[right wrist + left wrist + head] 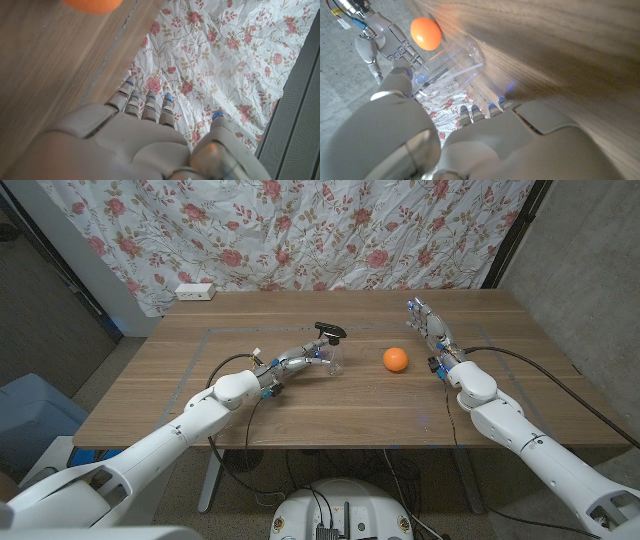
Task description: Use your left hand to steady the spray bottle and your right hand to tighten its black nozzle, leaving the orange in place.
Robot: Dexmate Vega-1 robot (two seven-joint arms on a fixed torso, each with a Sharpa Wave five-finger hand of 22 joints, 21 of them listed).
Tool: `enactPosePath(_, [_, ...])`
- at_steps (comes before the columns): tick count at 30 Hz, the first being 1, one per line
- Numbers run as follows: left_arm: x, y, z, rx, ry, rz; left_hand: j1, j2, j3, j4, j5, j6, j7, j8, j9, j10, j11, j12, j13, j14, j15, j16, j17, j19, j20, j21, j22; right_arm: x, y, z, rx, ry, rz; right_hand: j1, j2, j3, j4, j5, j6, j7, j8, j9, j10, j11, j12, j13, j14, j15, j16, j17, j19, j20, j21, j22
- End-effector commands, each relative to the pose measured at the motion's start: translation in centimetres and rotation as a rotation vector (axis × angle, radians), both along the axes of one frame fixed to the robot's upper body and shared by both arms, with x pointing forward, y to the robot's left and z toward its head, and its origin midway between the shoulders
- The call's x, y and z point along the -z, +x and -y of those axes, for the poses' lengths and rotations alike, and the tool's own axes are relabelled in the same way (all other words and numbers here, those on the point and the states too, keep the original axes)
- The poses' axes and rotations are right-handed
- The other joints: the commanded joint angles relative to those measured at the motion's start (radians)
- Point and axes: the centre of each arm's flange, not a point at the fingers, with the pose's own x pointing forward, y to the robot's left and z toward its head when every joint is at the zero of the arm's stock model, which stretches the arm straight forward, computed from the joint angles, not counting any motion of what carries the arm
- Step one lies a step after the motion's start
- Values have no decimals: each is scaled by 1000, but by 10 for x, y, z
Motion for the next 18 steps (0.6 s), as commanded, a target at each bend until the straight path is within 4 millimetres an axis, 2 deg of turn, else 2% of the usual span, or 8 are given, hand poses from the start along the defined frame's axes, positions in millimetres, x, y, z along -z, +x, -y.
enactPosePath(1, [-8, -11, -7, -1, -39, 27, -12, -1, -2, 6, -5, -10, 2, 1, 0, -10, 2, 3, 2, -98, 10, -1, 3, -102, -7, -3, 0, 11, 0, 4, -12, 36, -16, -5, -7, -6, 2, -2, -11, 7, 6, 1, -10, -3, -2, 0, -12, 2, -2, 0, -7, 4, -3, 3])
enactPosePath(11, [-8, -17, -15, 3, -98, 42, -23, 1, -4, 10, -5, -10, 9, 4, 0, -11, 9, 7, 2, -96, 14, 3, 3, -106, -6, -1, 0, 16, 4, 6, -13, 82, -24, -30, 0, -11, 16, 1, -18, 34, 11, 1, -1, -10, 4, -1, -8, -16, 5, 3, -14, -7, -2, 3])
enactPosePath(18, [-4, -19, -23, 18, -149, 30, -46, -2, -11, 14, -9, 7, 11, 13, 0, 3, 5, 16, 2, -82, 11, 10, 3, -90, -4, 8, 0, 16, 5, 4, 10, 87, -28, -42, 2, -14, 22, 2, -18, 35, 13, 1, 5, -4, 7, -1, -5, -17, 8, 4, -12, -11, 0, 3])
